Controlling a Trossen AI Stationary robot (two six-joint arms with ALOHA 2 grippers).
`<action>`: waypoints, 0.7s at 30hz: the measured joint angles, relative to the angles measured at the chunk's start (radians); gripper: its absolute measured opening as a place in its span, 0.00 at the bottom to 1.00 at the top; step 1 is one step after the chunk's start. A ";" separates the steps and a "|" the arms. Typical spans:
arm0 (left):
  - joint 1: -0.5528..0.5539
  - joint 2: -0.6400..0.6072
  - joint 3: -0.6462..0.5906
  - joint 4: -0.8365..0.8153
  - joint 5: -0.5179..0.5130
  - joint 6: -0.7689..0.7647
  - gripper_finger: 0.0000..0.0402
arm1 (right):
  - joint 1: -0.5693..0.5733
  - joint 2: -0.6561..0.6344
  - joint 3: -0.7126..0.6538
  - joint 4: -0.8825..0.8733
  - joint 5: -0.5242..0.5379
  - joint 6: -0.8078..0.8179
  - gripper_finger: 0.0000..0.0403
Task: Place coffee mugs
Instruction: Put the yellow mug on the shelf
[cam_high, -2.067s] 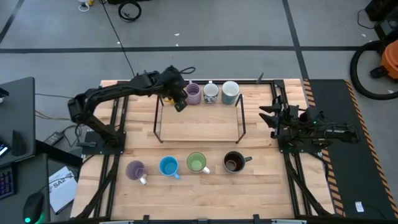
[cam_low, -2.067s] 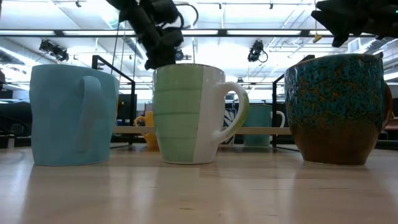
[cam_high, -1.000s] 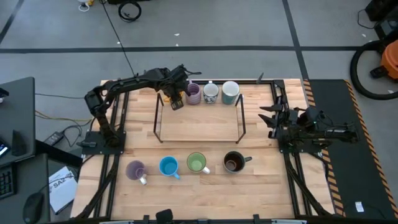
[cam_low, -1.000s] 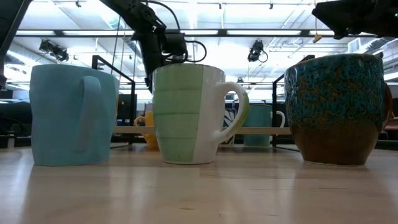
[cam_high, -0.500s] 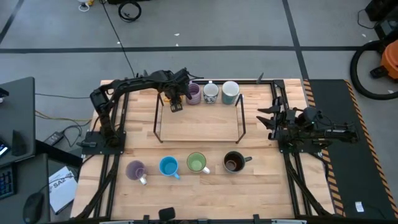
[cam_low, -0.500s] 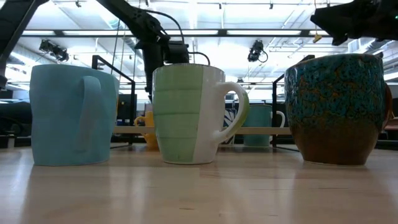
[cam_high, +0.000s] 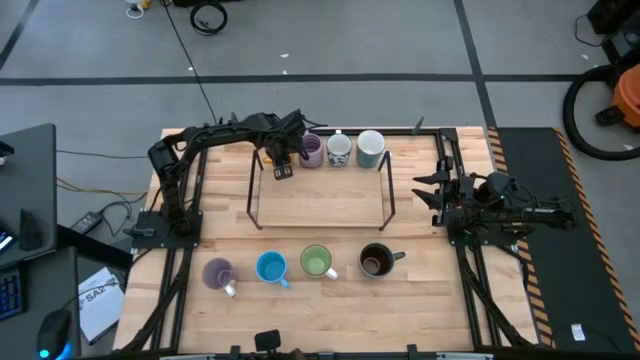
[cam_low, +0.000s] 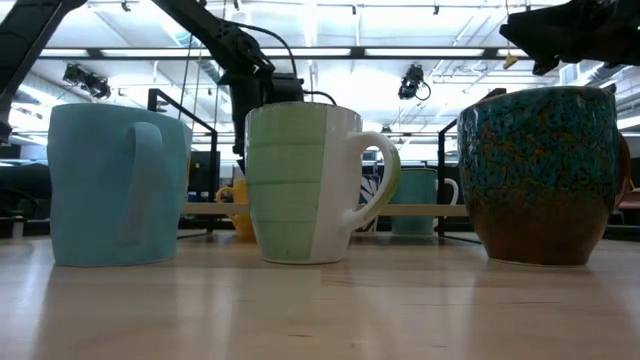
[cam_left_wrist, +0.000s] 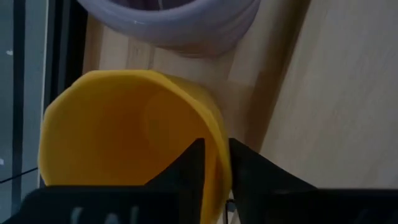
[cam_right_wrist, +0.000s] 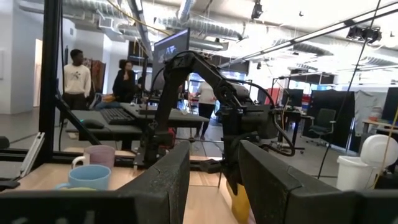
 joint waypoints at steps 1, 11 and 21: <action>0.002 0.000 0.000 0.000 0.000 -0.003 0.13 | 0.000 0.000 0.000 0.000 0.000 0.000 0.36; 0.004 0.000 0.000 -0.001 -0.023 -0.042 0.06 | 0.000 0.000 0.000 0.003 0.000 0.003 0.36; 0.028 -0.004 0.030 -0.041 -0.030 -0.178 0.06 | 0.000 0.000 0.000 0.008 0.001 -0.001 0.36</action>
